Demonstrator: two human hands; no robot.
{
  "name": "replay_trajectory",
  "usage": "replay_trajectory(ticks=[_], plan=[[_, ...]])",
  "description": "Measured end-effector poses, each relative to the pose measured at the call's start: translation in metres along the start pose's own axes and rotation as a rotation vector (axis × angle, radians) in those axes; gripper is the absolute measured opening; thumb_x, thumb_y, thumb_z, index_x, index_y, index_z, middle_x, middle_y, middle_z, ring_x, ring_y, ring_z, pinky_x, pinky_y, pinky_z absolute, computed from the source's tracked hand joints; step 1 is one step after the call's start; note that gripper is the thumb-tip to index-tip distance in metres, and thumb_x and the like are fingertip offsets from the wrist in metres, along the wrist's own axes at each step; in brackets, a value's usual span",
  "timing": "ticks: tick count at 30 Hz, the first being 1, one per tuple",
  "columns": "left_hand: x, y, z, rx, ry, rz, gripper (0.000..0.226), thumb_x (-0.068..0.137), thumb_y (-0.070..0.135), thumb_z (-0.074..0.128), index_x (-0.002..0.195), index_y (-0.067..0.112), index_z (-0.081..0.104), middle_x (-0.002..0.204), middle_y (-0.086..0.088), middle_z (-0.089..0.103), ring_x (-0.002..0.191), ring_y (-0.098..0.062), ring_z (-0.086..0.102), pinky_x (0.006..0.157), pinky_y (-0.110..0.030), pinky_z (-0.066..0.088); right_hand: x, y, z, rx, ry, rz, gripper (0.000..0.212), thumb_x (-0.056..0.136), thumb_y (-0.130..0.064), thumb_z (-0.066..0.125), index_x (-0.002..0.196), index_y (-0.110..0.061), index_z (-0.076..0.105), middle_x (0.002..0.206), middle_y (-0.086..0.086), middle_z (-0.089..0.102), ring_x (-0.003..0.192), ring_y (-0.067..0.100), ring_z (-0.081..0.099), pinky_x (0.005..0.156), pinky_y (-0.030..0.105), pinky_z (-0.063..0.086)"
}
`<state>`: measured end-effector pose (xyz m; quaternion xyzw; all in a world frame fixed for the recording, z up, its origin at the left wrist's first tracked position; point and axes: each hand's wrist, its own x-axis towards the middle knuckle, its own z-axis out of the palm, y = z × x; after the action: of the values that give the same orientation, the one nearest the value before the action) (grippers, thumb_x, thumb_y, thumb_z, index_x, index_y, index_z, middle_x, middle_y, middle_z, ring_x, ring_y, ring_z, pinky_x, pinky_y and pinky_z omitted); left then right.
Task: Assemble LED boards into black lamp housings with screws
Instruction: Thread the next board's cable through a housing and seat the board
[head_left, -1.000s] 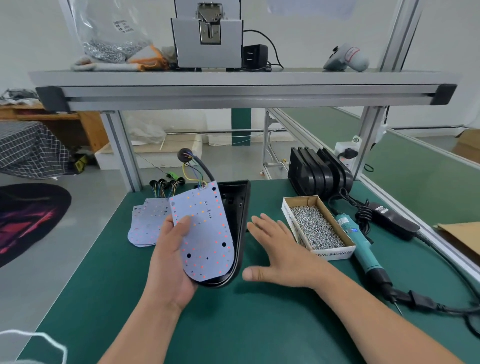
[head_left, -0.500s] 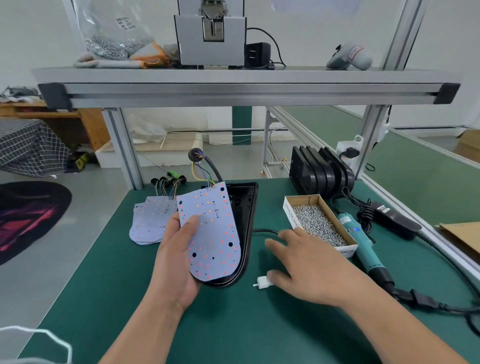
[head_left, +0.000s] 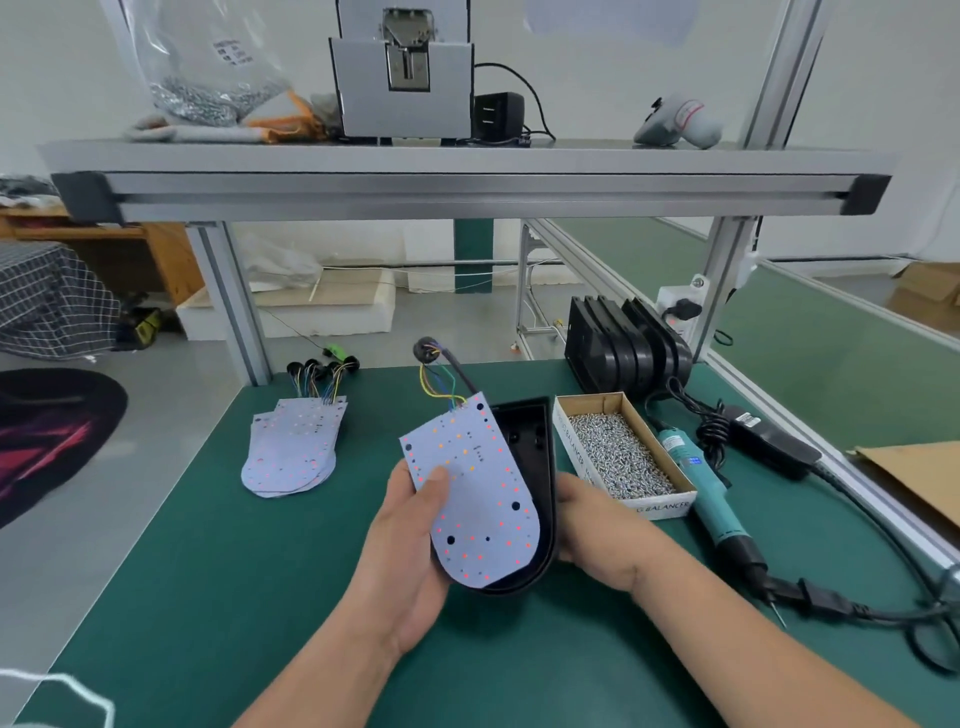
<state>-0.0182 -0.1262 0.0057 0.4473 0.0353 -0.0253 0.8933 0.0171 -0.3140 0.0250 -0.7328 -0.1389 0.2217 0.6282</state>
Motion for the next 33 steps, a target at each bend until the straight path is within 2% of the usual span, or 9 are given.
replay_trajectory(ticks=[3,5,8,10,13,19,23,28,33], plan=[[0.002,-0.003,-0.003,0.095,0.055,0.001,0.026,0.110,0.020,0.052,0.135,0.022,0.061,0.134,-0.003,0.073,0.121,-0.025,0.070,0.101,-0.052,0.056,0.011,0.003,-0.012,0.142,0.125,0.067,0.041,0.088,0.009,0.051,0.109,-0.014,0.077,0.099,0.002,0.079,0.080,0.013,0.073,0.058,0.024,0.057],[0.002,-0.006,-0.004,0.189,0.068,0.030,0.020,0.108,0.021,0.057,0.127,0.026,0.065,0.129,-0.003,0.075,0.119,-0.027,0.071,0.106,-0.054,0.054,0.016,-0.001,-0.021,0.030,0.340,-0.024,0.047,0.096,0.010,0.042,0.114,-0.019,0.075,0.104,0.000,0.080,0.093,0.020,0.074,0.072,0.031,0.060],[0.001,-0.007,-0.002,0.350,0.104,0.130,0.017,0.094,0.031,0.064,0.110,0.035,0.068,0.117,-0.002,0.078,0.108,-0.024,0.072,0.099,-0.049,0.056,0.014,-0.005,-0.023,-0.216,0.676,-0.308,0.039,0.103,-0.012,0.049,0.135,-0.029,0.063,0.125,-0.010,0.070,0.121,0.011,0.064,0.106,0.041,0.051],[-0.001,-0.009,-0.001,0.443,0.098,0.191,0.019,0.090,0.035,0.066,0.108,0.040,0.068,0.111,0.002,0.078,0.106,-0.022,0.072,0.099,-0.046,0.056,0.014,-0.008,-0.015,-0.365,0.761,-0.491,0.042,0.102,-0.031,0.053,0.143,-0.026,0.055,0.136,-0.013,0.060,0.131,0.008,0.055,0.112,0.038,0.045],[-0.003,-0.012,0.001,0.542,0.056,0.256,0.022,0.090,0.038,0.068,0.111,0.041,0.067,0.107,0.004,0.078,0.103,-0.024,0.072,0.093,-0.044,0.059,0.020,-0.021,0.002,-0.421,0.672,-0.559,0.062,0.102,-0.048,0.053,0.157,-0.023,0.041,0.146,-0.010,0.054,0.135,0.009,0.052,0.111,0.037,0.044],[-0.004,-0.015,0.004,0.631,0.038,0.321,0.024,0.091,0.033,0.067,0.114,0.041,0.067,0.104,0.010,0.077,0.093,-0.011,0.072,0.073,-0.016,0.054,0.018,-0.023,0.032,-0.725,0.664,-0.520,0.094,0.097,-0.064,0.052,0.166,-0.011,0.017,0.164,0.004,0.027,0.152,0.018,0.024,0.123,0.031,0.026],[-0.006,-0.016,0.006,0.715,0.053,0.338,0.031,0.095,0.015,0.065,0.102,0.045,0.064,0.096,0.014,0.077,0.089,-0.010,0.071,0.071,-0.015,0.054,0.016,-0.021,0.046,-0.607,0.490,-0.376,0.119,0.079,-0.083,0.056,0.164,-0.038,-0.014,0.168,-0.019,0.011,0.150,-0.004,0.011,0.113,0.021,0.019],[-0.008,-0.013,0.001,0.723,-0.080,0.282,0.009,0.090,0.044,0.065,0.099,0.045,0.066,0.109,0.006,0.071,0.104,-0.014,0.067,0.090,-0.028,0.054,0.018,-0.027,0.039,-0.484,0.486,-0.363,0.113,0.079,-0.054,0.069,0.167,-0.036,0.001,0.165,-0.026,0.016,0.140,-0.026,0.009,0.107,0.003,0.016],[-0.004,-0.010,0.003,0.477,-0.075,0.114,0.044,0.104,0.055,0.048,0.139,0.035,0.067,0.143,0.007,0.068,0.138,-0.013,0.058,0.115,-0.042,0.042,0.013,-0.030,0.025,-0.210,0.485,-0.413,0.100,0.076,-0.047,0.068,0.165,-0.034,0.025,0.142,-0.011,0.049,0.133,0.006,0.048,0.119,0.039,0.040]])
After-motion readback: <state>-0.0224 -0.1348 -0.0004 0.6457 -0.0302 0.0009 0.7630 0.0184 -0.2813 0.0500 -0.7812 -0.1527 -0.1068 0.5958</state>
